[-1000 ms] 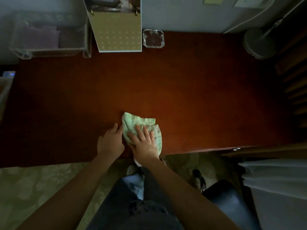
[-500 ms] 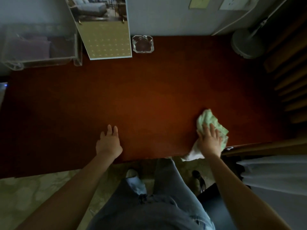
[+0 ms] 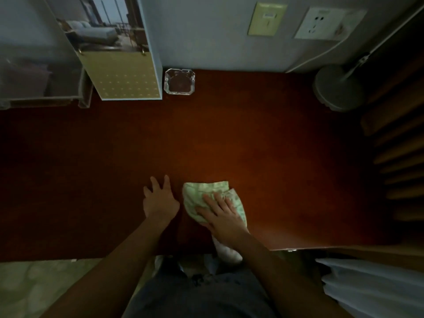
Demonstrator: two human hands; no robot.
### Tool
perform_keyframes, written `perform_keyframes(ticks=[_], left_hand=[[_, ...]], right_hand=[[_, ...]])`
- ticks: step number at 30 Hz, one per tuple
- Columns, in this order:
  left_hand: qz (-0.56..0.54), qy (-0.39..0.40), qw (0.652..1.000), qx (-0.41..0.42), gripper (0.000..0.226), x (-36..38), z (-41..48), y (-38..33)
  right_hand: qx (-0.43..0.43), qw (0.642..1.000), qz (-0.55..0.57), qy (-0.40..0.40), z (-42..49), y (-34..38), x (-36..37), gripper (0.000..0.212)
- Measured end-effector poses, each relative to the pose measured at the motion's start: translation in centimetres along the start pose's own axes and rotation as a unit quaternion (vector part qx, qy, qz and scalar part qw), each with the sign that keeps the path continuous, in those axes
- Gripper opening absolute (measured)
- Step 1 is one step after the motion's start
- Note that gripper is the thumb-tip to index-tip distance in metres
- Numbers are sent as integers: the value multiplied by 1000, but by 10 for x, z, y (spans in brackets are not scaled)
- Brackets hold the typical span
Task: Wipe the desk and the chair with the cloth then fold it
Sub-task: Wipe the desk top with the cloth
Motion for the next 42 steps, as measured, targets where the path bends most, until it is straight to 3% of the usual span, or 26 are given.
perform_keyframes(ticks=[3,7,12,14,17,19,21,24,27,29,32,35,37,39,42], left_hand=[[-16,6,1000,-2,70,2,7,-23],[-18,-17,1000,-14,72,-1,12,-32],[-52,-41,997,-45,78,5,11,-36],[-85,-39,993,-73,79,6,13,-45],[-109,-27,988,-102,82,6,19,-69],[-109,-19,989,-103,81,5,25,-85],[-100,-1,990,-98,77,3,31,-101],[-91,23,992,-90,72,1,37,-118],[-80,19,992,-92,71,0,38,-124],[-67,15,993,-99,74,-2,39,-124],[-67,16,993,-92,75,-4,40,-123],[-74,10,993,-91,75,-4,41,-126],[-87,7,990,-107,77,-3,42,-134],[-95,5,988,-118,81,-3,46,-144],[-101,-3,989,-111,81,-7,58,-159]], right_hand=[[23,1000,-1,-10,9,-38,-7,56],[146,984,90,-42,8,-128,-13,54],[348,925,139,-63,-20,-250,-16,50],[419,894,151,-56,-27,-273,-16,52],[456,874,154,-63,-20,-268,-16,51],[434,886,151,-64,-5,-244,-19,48],[358,924,120,-60,17,-209,-21,45],[136,989,37,-38,42,-140,-25,51],[-66,997,16,-32,48,-83,-35,54],[-109,992,23,-57,49,-74,-38,50],[-102,991,27,-85,56,-104,-29,43],[-40,994,50,-87,66,-165,-25,43],[59,991,51,-111,69,-215,-27,46],[192,966,77,-154,64,-266,-30,47],[370,907,142,-142,50,-321,-26,48]])
Point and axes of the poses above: each hand's wrist, its own z-axis towards the middle knuckle, its own x-axis out of the palm, y = z × x, the point moved 3 cm from there along z, towards the middle knuckle, and after that the axes turned 10 degrees about -z, right-handed, at the moved point
